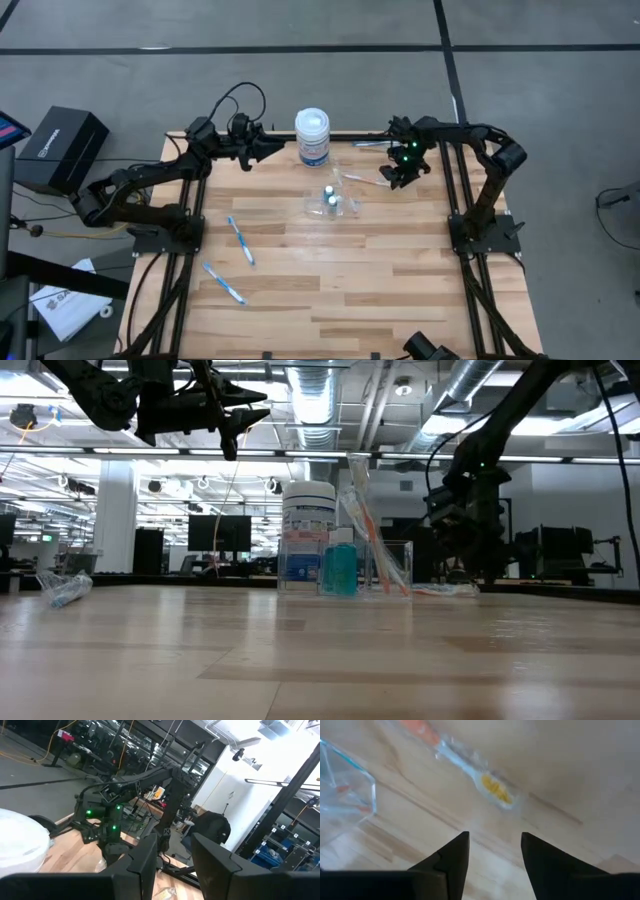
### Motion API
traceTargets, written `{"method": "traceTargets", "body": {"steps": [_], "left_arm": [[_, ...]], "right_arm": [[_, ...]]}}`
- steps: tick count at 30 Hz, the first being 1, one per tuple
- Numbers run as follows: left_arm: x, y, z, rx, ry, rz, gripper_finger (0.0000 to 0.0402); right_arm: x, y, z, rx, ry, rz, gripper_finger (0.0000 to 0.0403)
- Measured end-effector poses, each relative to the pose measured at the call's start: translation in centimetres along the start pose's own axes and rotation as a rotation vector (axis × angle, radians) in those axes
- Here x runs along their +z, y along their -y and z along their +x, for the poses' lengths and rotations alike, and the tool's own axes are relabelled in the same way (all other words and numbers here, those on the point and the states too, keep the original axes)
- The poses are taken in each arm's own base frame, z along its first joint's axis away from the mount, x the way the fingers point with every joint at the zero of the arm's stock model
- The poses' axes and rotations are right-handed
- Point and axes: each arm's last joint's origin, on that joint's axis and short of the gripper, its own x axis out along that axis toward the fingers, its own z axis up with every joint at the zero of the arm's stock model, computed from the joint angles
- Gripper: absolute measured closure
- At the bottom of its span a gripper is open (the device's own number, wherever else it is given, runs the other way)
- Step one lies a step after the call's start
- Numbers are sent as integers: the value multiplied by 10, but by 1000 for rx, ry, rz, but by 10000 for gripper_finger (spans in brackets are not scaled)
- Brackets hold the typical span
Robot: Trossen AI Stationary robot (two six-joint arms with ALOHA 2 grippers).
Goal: Pick & Place toothbrushing station
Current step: Put the orange toothbrush into the transparent organizer
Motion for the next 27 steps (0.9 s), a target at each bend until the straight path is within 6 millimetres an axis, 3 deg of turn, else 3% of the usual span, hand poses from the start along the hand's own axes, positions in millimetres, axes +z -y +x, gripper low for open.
{"method": "traceTargets", "body": {"steps": [17, 20, 25, 27], "left_arm": [[-3, -2, 0, 18, -24, -26, 286], [-3, -2, 0, 19, -24, -26, 286], [-3, -2, 0, 19, -25, -27, 286], [-3, -2, 0, 19, -25, -27, 286]], "right_arm": [[9, 9, -2, 29, 91, 38, 256], [9, 9, -1, 37, 89, 34, 291], [10, 8, -2, 64, 89, 21, 385], [10, 8, -2, 76, 89, 13, 394]]}}
